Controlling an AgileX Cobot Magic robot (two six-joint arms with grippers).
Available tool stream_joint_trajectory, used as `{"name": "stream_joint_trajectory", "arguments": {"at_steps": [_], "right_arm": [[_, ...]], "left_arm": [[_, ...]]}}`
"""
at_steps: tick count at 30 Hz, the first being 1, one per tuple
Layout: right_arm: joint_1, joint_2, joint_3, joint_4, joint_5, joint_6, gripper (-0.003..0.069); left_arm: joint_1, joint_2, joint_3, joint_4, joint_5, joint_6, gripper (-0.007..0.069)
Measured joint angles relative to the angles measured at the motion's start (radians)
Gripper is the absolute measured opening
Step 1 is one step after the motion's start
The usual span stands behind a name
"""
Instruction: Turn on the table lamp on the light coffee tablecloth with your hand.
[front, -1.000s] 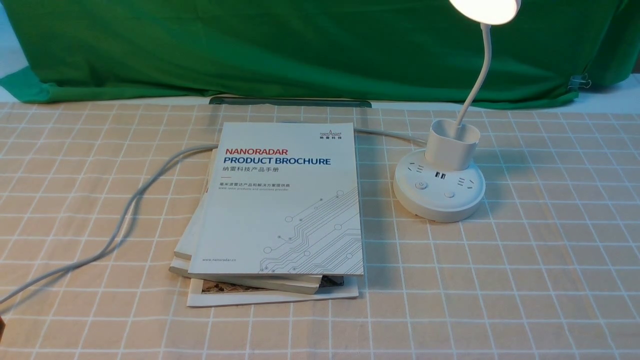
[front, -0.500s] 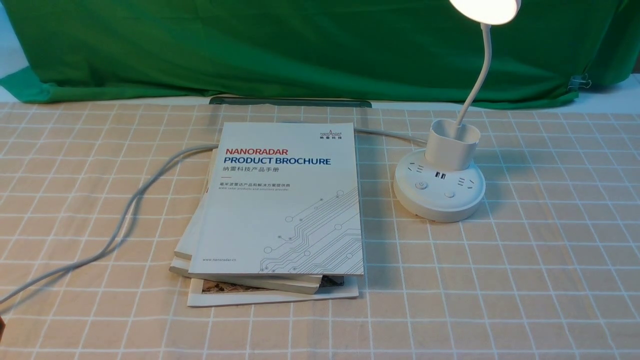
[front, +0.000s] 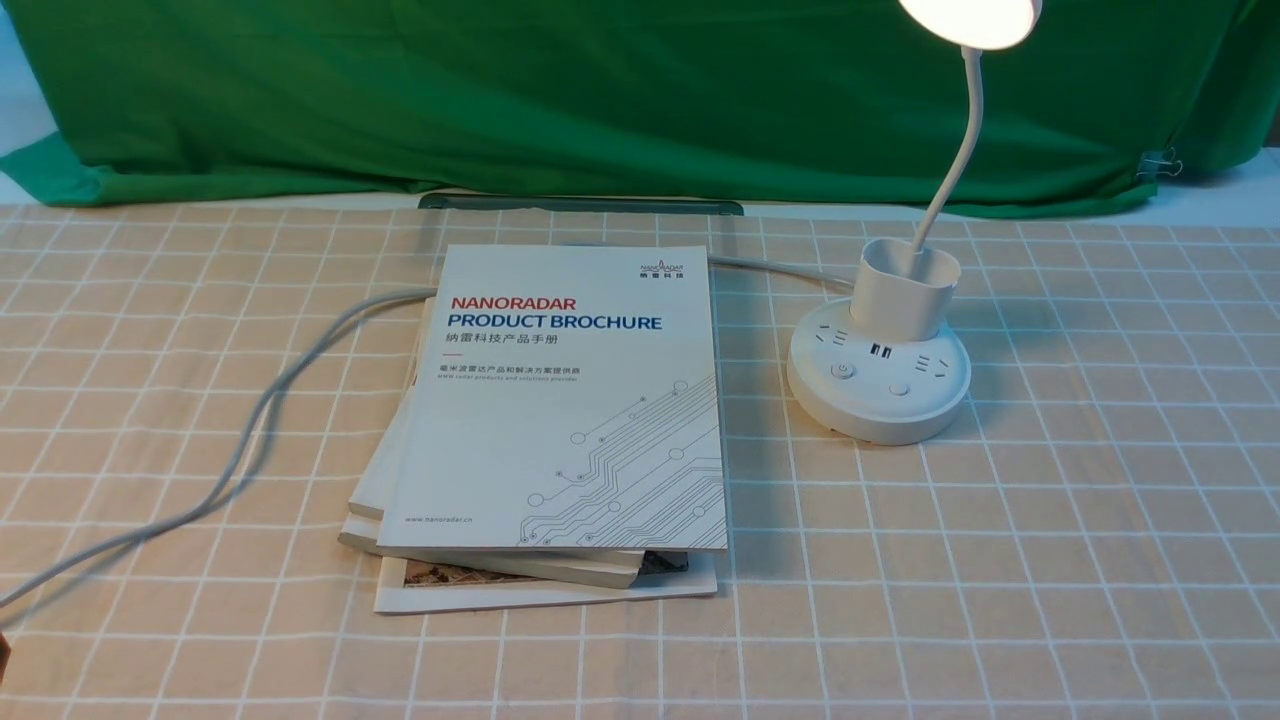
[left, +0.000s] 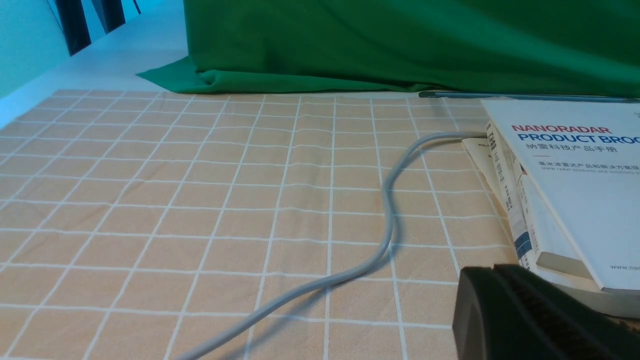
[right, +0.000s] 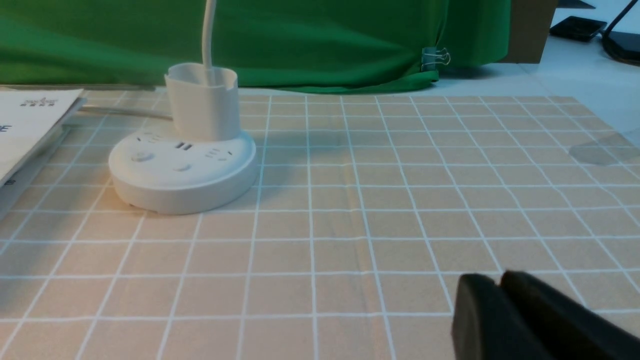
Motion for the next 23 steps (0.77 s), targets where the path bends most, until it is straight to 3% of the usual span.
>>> {"name": "stream_joint_trajectory", "arguments": {"at_steps": [23], "right_arm": [[0.000,0.000,0.000,0.000,0.002,0.000,0.0182]], "left_arm": [[0.000,0.000,0.000,0.000,0.000,0.000,0.0021]]}}
